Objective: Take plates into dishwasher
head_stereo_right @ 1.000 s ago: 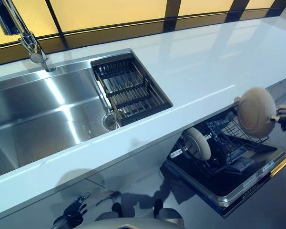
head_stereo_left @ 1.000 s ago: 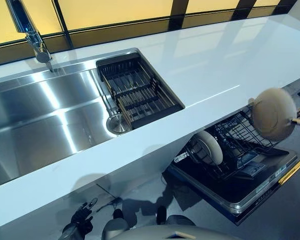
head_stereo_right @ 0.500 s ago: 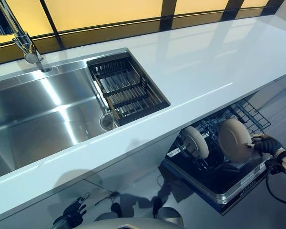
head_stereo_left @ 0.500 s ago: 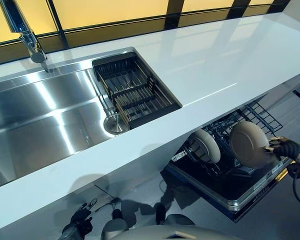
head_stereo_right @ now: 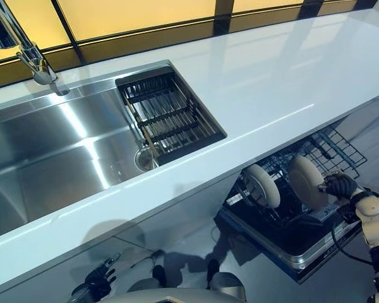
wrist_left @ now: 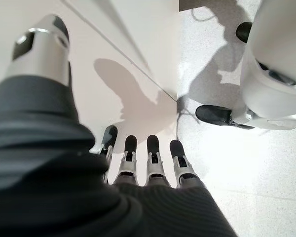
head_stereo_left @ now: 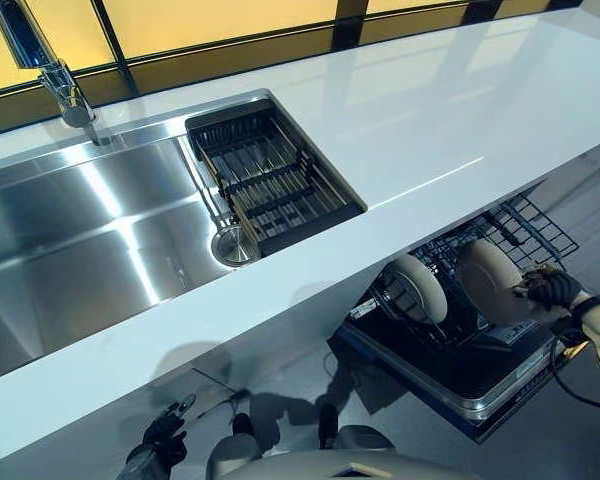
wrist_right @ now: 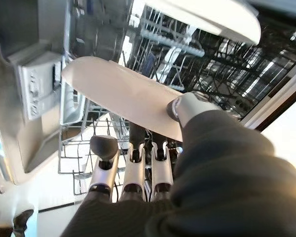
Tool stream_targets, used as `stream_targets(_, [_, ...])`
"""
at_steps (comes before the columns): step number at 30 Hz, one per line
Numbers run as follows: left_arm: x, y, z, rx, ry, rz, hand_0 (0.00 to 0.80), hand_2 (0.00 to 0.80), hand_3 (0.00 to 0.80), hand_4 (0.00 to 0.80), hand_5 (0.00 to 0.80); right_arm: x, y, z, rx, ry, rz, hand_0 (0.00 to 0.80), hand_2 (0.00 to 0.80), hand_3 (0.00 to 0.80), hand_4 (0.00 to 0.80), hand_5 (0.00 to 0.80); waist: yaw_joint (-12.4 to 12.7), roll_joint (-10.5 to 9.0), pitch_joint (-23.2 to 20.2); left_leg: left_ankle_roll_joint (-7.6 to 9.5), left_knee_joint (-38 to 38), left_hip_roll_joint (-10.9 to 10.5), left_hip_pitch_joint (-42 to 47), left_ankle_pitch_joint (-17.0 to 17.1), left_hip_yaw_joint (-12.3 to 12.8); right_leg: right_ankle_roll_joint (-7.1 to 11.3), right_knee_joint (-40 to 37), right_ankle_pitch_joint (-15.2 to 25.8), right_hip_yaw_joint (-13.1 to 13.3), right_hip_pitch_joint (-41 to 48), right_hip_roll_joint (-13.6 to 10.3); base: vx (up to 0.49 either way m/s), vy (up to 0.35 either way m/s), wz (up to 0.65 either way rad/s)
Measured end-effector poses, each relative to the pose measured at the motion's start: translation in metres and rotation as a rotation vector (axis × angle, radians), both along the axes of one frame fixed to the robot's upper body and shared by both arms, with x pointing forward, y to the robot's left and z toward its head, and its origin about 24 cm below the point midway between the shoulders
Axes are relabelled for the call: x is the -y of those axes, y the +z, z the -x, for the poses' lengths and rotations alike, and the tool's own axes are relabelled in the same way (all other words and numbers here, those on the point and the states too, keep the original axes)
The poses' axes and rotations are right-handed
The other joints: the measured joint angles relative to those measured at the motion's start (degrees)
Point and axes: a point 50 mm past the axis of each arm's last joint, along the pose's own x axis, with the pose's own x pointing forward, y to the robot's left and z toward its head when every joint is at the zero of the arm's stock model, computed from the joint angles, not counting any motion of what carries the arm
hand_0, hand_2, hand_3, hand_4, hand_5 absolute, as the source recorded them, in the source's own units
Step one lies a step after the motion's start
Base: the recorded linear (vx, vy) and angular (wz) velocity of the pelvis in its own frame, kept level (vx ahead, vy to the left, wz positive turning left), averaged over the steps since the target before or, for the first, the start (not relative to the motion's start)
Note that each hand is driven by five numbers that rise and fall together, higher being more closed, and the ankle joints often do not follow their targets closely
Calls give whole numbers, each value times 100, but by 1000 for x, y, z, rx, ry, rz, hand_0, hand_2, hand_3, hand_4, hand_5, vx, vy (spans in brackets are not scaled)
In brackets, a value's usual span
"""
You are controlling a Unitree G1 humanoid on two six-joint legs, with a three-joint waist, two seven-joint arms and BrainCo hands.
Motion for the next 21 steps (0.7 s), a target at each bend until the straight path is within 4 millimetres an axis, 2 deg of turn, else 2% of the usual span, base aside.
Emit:
stream_targets(9, [0,1,-5,16,-6,2,0,0,0,0,0,4,13,-17,52,-40,8,800,800,800,800,800,91,191,24,15,2,-14,-15,14,-125,-3,-3,-7,-130,47,-18,7,-26,7])
stream_targets(11, [2,1,-7,19,-8,6,0,0,0,0,0,5,12,-17,46,-53,-4,800,800,800,800,800,172,234,16,15,2,-14,-21,14,-136,-8,-3,-11,-138,48,-19,3,1,2])
stream_targets(16, [3,1,-8,25,-12,12,0,0,0,0,0,-2,6,-21,47,-47,-51,800,800,800,800,800,192,341,-19,15,2,-24,-40,15,-218,-15,-4,-29,-222,71,-28,20,3,7])
stream_targets(21, [4,1,-8,26,-12,17,0,0,0,0,0,-11,-6,-22,44,-59,-126,800,800,800,800,800,190,356,-22,14,2,-28,-17,16,-287,-15,-4,-50,-291,135,-31,23,10,8])
